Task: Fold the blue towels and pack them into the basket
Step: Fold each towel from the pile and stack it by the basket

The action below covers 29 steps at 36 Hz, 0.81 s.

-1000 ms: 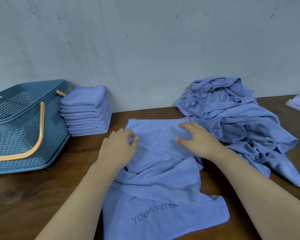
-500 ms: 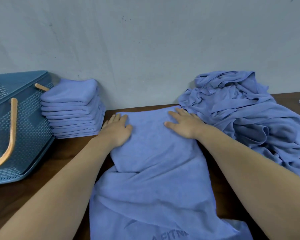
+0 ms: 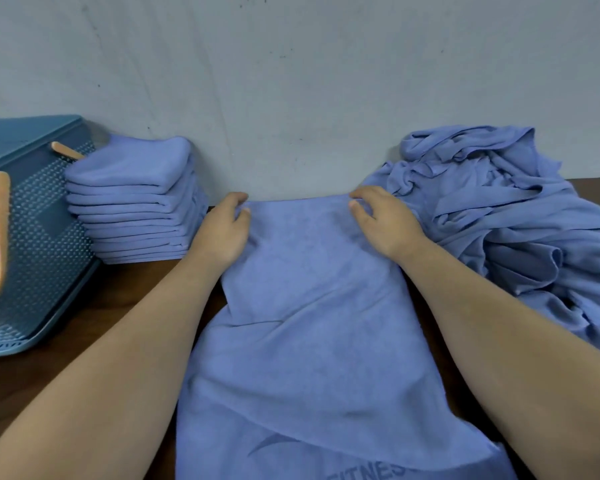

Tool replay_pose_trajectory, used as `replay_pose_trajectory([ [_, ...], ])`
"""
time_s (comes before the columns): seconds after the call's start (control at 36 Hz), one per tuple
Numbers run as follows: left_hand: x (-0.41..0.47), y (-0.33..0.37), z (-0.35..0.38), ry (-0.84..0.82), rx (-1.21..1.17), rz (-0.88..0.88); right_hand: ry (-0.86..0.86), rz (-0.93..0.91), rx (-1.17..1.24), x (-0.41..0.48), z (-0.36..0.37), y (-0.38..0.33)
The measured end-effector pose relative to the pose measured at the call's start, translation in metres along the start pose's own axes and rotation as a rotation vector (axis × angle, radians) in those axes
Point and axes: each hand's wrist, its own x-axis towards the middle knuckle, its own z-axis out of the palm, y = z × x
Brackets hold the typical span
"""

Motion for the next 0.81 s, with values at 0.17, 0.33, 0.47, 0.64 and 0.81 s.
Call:
replay_pose_trajectory([
  [0.17, -0.059, 0.01, -0.025, 0.033, -0.309, -0.001, 0.15, 0.0, 0.391, -0.043, -0.021, -0.016],
  [0.33, -0.133, 0.007, -0.048, 0.028, -0.262, -0.005, 0.05, -0.041, 0.49, -0.103, -0.03, -0.037],
  [0.47, -0.174, 0.002, -0.06, 0.032, -0.154, -0.059, -0.005, -0.072, 0.501, -0.127, -0.046, -0.057],
  [0.64, -0.208, 0.005, -0.068, 0.021, 0.061, -0.035, -0.134, 0.05, 0.512, -0.14, -0.078, -0.086],
  [0.81, -0.234, 0.007, -0.072, 0.005, -0.014, -0.13, -0.143, 0.07, 0.355, -0.217, -0.091, -0.084],
])
